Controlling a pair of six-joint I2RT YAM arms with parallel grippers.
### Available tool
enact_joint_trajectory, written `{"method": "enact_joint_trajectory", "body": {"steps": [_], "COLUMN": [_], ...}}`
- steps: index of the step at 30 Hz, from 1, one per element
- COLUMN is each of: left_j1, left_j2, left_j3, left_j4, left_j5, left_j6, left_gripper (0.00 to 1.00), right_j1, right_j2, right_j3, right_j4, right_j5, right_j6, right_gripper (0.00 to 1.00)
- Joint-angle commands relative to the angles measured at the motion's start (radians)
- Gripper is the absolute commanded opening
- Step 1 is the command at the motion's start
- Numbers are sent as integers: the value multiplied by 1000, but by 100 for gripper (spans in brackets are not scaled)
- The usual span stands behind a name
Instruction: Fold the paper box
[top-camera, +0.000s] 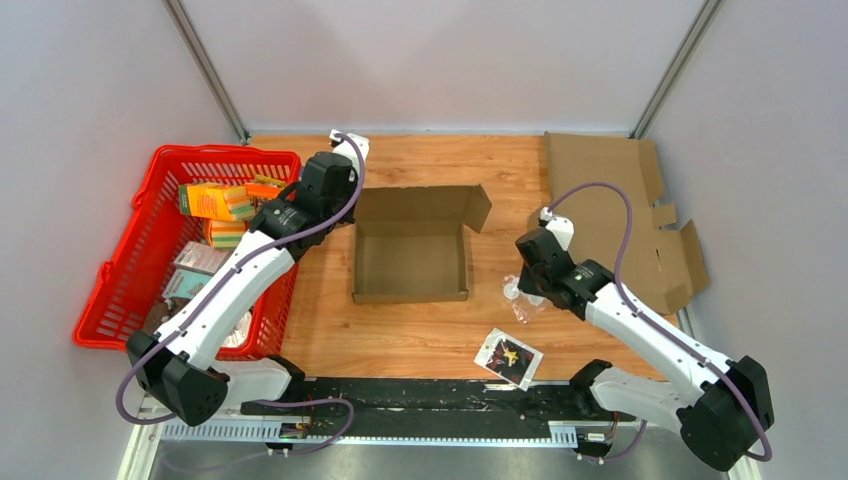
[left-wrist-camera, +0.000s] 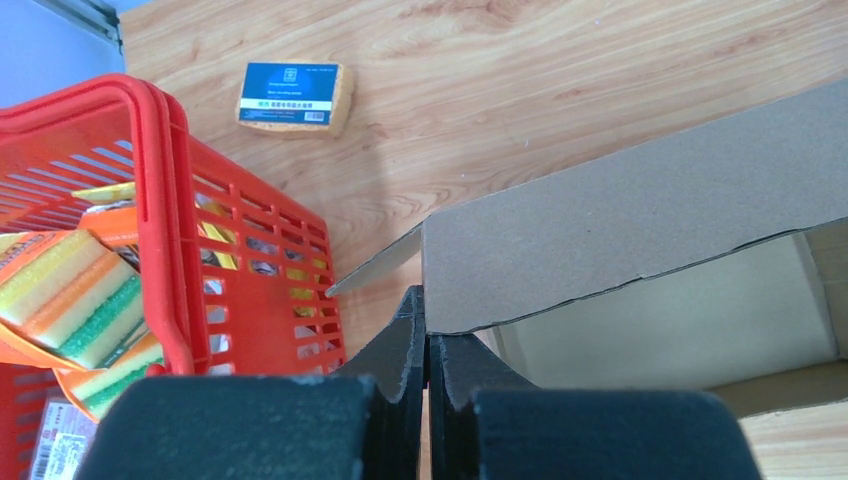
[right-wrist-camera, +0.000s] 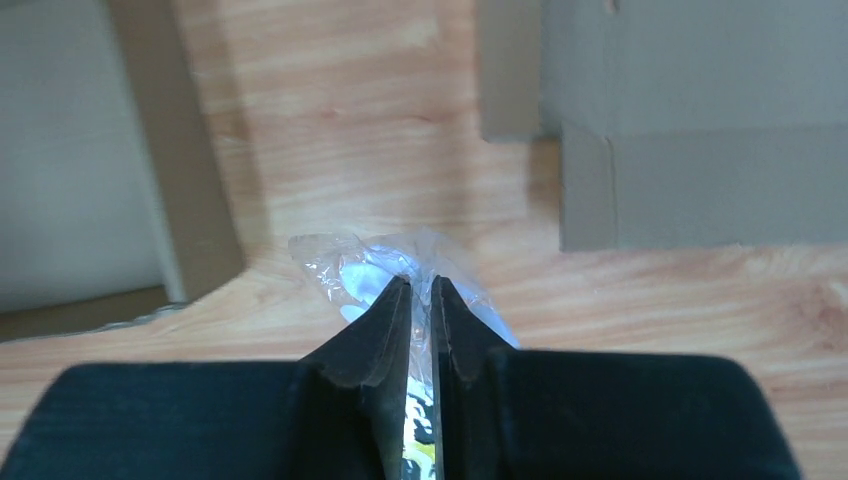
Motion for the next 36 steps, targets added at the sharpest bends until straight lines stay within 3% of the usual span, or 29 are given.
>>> {"method": "enact_joint_trajectory", "body": {"steps": [1, 4, 8, 11, 12, 15, 21, 23, 29, 32, 33, 35, 36], "left_j1": [5, 5, 5, 5, 3, 5, 5, 5, 5, 5, 3, 12, 17], "left_j2": [15, 29, 34, 20, 14, 6, 6, 6, 1, 3, 1, -17, -31], "left_j3": [32, 48, 49, 30, 29, 29, 45, 47, 58, 67, 73, 76, 70], "left_j4": [-19, -44, -61, -56, -56, -65, -75, -73, -65, -64, -75, -85, -79], "left_j5": [15, 28, 41, 50, 51, 61, 90, 101, 134, 153, 153, 142, 150], "left_j6": [-64, -96, -122, -133, -131, -127, -108, -108, -101, -87, -82, -53, -38], "left_gripper": [0, 0, 0, 0, 0, 0, 0, 0, 0, 4, 11, 25, 40], "right_j1": [75, 161, 178, 175, 174, 98, -115, -155, -221, -223, -223, -227, -235], "right_j2": [-1, 72, 242, 374, 391, 352, 177, 177, 325, 378, 382, 361, 352], "right_j3": [98, 185, 305, 420, 449, 407, 151, 108, 136, 175, 185, 161, 149], "right_j4": [154, 280, 458, 500, 451, 461, 697, 788, 938, 934, 896, 908, 929], "right_j5": [20, -16, -131, -147, -118, -104, -364, -491, -680, -687, -684, -650, -652], "right_j6": [-122, -157, -171, -269, -294, -346, -459, -499, -581, -592, -601, -610, -606], "right_gripper": [13, 13, 15, 42, 59, 78, 88, 88, 83, 59, 52, 52, 50]}}
